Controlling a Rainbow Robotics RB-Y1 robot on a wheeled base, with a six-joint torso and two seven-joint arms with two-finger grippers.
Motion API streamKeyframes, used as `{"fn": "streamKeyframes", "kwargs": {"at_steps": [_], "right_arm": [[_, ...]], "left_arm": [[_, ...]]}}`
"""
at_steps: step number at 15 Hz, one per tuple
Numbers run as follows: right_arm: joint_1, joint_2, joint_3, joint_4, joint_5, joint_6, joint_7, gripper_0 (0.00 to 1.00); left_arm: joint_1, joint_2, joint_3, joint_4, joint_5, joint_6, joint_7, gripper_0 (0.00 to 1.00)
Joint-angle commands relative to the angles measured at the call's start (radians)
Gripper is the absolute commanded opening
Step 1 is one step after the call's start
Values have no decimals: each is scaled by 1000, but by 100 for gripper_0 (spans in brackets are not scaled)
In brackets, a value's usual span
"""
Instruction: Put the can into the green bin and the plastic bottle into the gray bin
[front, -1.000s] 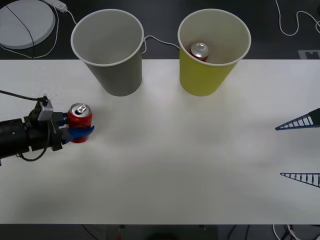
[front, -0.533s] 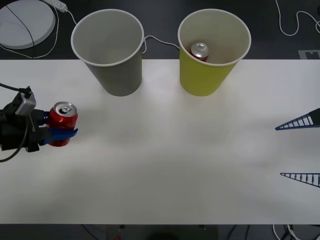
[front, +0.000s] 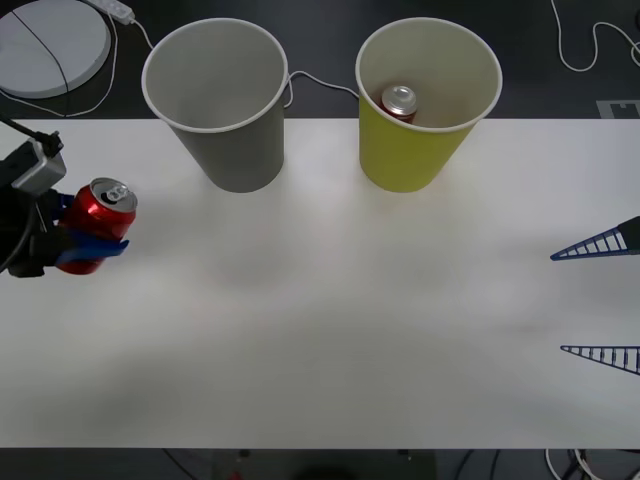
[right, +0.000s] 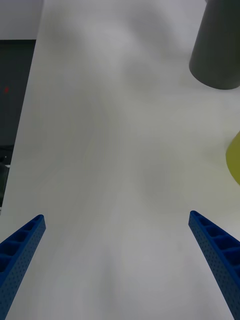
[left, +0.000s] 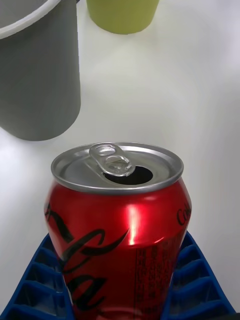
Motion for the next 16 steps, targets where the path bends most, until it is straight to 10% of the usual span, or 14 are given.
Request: {"fn": "streamKeyframes", "kwargs": {"at_steps": [1, 6, 16], "right_arm": [[0, 0, 0, 0, 0, 0, 0, 100], [0, 0, 0, 0, 0, 0, 0, 100], [0, 0, 0, 0, 0, 0, 0, 100]], "left_arm": [[-74, 36, 1, -68, -25, -110, 106, 0], [-329, 40, -93, -108, -53, -286, 287, 0], [-1116, -36, -710, 150, -65, -270, 552, 0]]}}
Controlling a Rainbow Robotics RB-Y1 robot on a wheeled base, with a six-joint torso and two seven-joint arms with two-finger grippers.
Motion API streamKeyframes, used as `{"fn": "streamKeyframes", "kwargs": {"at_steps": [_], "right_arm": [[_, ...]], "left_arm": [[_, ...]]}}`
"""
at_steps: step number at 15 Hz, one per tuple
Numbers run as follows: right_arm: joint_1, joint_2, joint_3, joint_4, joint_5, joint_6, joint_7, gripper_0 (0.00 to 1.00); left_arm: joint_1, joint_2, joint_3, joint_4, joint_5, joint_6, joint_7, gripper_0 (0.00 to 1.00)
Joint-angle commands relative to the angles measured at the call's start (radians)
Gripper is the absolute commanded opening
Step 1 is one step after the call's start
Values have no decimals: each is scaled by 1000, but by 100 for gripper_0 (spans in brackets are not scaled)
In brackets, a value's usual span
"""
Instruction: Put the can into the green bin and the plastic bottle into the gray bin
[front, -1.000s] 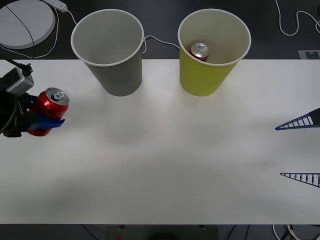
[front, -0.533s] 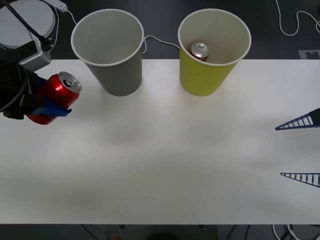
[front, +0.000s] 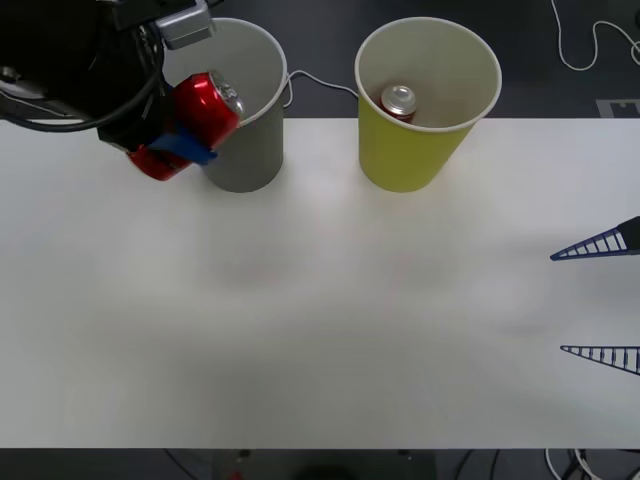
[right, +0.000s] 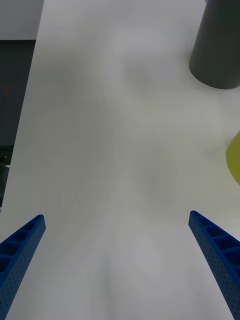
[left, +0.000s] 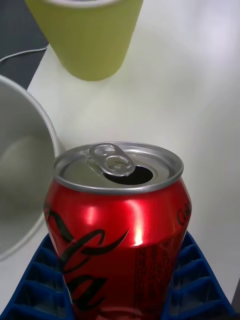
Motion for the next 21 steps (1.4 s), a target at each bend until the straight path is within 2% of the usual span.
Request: {"fn": "streamKeyframes", "kwargs": {"at_steps": [1, 4, 10, 13, 16, 19, 21], "right_arm": [[0, 0, 0, 0, 0, 0, 0, 100], [0, 0, 0, 0, 0, 0, 0, 100], [0, 0, 0, 0, 0, 0, 0, 100], [0, 0, 0, 0, 0, 0, 0, 100], [0, 0, 0, 0, 0, 0, 0, 100], [0, 0, 0, 0, 0, 0, 0, 100], [0, 0, 0, 0, 0, 0, 0, 100]], "left_arm": [[-169, -77, -134, 110, -5, 39, 12, 0], [-310, -198, -237, 245, -29, 102, 13, 0], [-535, -472, -352, 591, -66, 178, 15, 0], [-624, -617, -358, 829, -109, 218, 15, 0], [-680, -742, -365, 1042, -160, 321, 15, 0], [-724, -844, -367, 1185, -196, 388, 15, 0], [-747, -885, -367, 1249, -210, 425, 15, 0]]}}
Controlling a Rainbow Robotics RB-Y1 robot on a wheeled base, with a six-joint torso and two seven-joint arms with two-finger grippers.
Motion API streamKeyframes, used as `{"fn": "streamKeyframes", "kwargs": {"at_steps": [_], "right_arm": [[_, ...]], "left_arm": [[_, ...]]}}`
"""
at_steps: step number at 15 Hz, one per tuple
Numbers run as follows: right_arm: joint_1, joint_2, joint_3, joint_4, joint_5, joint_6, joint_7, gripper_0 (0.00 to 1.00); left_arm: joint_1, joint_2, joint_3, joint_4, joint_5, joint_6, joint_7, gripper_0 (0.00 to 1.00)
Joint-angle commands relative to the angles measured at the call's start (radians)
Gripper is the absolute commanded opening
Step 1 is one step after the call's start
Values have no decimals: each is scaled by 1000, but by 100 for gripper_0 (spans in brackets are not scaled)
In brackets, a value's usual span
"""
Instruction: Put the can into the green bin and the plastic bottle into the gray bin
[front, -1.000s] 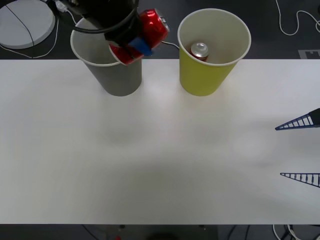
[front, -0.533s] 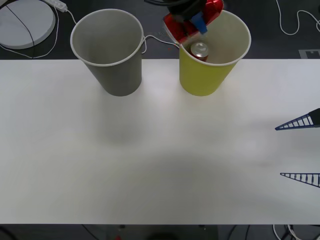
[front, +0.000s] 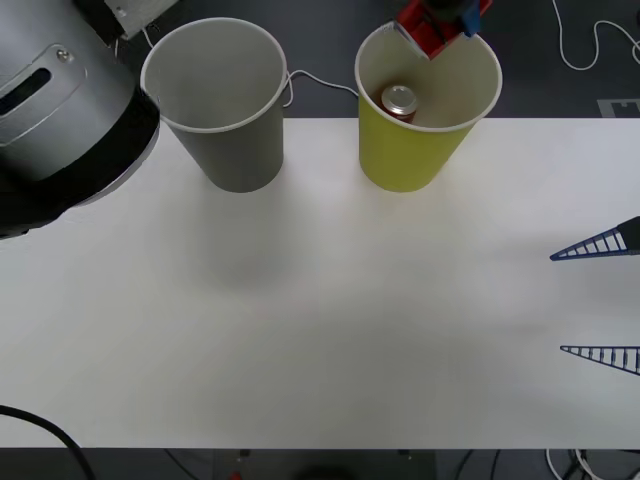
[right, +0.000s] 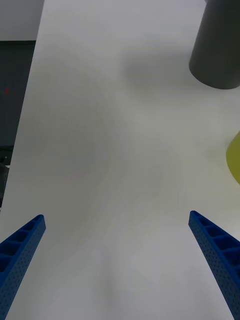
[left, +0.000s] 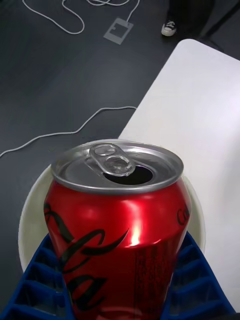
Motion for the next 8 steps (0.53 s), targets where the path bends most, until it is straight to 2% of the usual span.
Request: {"fn": "streamKeyframes", "kwargs": {"at_steps": [1, 6, 7, 8], "right_arm": [[0, 0, 0, 0, 0, 0, 0, 100], [0, 0, 0, 0, 0, 0, 0, 100], [0, 0, 0, 0, 0, 0, 0, 100], [0, 0, 0, 0, 0, 0, 0, 100]], "left_arm": [[-26, -48, 0, 79, -20, 50, 0, 0], [-31, -65, 0, 115, -28, 93, 0, 0], [-31, -65, 0, 115, -26, 93, 0, 12], [-31, -65, 0, 115, -26, 94, 0, 64]]}}
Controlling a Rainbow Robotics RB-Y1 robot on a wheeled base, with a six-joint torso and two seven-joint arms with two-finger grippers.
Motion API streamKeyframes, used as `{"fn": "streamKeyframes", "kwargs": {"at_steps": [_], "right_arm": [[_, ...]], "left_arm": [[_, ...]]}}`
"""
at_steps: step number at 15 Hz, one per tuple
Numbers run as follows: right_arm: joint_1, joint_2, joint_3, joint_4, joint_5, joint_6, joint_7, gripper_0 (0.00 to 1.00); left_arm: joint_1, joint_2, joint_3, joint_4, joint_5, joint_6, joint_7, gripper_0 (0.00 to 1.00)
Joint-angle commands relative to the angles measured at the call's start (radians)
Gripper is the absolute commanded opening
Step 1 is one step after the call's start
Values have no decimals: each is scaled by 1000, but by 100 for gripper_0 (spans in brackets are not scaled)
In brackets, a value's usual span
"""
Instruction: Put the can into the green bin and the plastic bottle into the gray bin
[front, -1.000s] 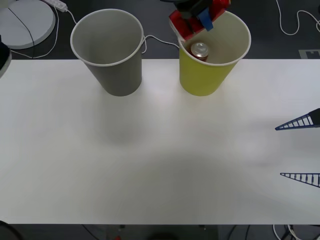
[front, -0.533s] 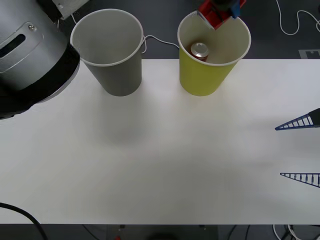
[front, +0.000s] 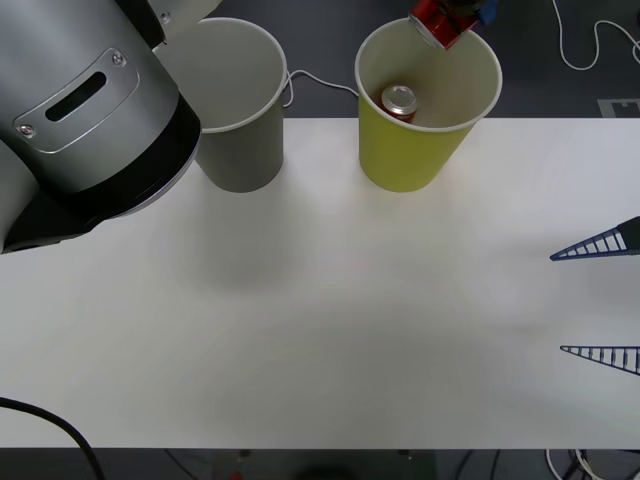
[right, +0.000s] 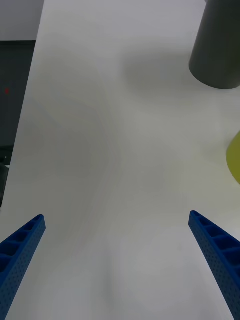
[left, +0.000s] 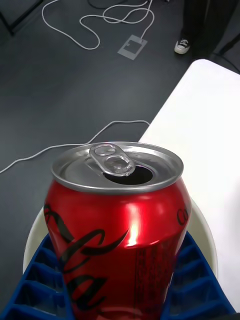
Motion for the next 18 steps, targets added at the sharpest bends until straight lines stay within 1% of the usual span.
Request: {"fn": "streamKeyframes", "kwargs": {"at_steps": [1, 4, 7, 10, 11, 13, 16, 17, 18], "right_arm": [[0, 0, 0, 0, 0, 0, 0, 100], [0, 0, 0, 0, 0, 0, 0, 100], [0, 0, 0, 0, 0, 0, 0, 100], [0, 0, 0, 0, 0, 0, 0, 100], [0, 0, 0, 0, 0, 0, 0, 100], [0, 0, 0, 0, 0, 0, 0, 100], [0, 0, 0, 0, 0, 0, 0, 100], [0, 0, 0, 0, 0, 0, 0, 100], [0, 0, 0, 0, 0, 0, 0, 100]], "left_arm": [[0, 0, 2, 0, 6, 1, -6, 100], [5, 0, 0, 0, 15, 0, -26, 100], [25, 3, 0, 0, 31, 0, -81, 100], [38, 34, 3, -9, 57, -18, -140, 100], [46, 55, 8, -28, 66, -40, -161, 100], [71, 118, 23, -111, 75, -98, -166, 100], [155, 252, 80, -318, 83, -199, -169, 100], [187, 288, 106, -381, 86, -233, -172, 100], [229, 341, 149, -460, 92, -284, -179, 100]]}}
